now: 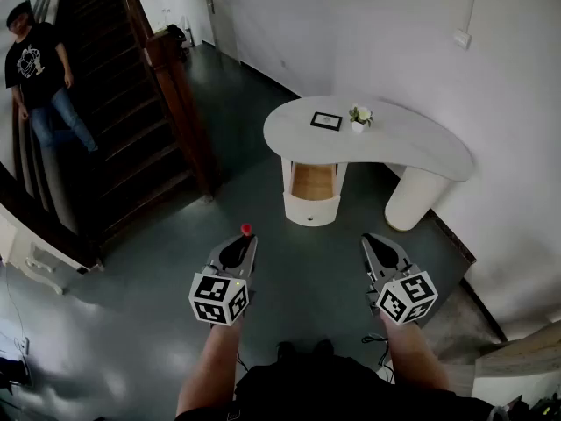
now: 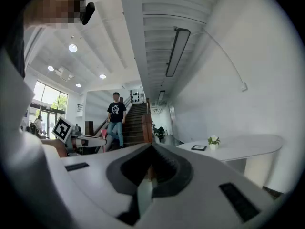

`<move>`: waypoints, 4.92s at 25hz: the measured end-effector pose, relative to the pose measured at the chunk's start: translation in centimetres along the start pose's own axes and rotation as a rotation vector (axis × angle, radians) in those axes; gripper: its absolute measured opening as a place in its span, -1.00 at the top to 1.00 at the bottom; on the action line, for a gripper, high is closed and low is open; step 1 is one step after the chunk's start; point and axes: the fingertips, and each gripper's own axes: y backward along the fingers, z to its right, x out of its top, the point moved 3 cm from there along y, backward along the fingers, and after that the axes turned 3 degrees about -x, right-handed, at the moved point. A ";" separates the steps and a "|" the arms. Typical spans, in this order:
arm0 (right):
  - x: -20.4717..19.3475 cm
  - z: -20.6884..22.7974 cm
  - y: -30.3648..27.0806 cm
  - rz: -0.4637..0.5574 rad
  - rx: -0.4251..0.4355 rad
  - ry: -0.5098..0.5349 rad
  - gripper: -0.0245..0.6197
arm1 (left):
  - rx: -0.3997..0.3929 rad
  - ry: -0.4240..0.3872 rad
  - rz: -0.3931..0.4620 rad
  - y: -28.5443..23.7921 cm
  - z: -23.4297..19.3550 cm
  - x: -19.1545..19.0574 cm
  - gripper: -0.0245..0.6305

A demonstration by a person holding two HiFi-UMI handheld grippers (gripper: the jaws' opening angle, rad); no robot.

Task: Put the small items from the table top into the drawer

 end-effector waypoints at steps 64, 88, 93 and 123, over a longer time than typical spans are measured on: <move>-3.5 14.1 -22.4 -0.250 0.036 -0.019 0.91 | -0.004 0.161 -0.048 -24.4 -12.5 -2.0 0.78; -4.3 28.1 -35.2 -0.329 0.310 -0.032 0.91 | 0.228 0.189 -0.111 -37.5 -12.7 0.0 0.78; -5.0 30.2 -36.6 -0.349 0.387 -0.037 0.91 | 0.280 0.222 -0.120 -39.5 -11.0 -0.3 0.78; -10.7 26.3 -41.6 -0.473 0.433 -0.100 0.91 | 0.135 0.498 -0.344 -44.1 -12.6 -14.6 0.78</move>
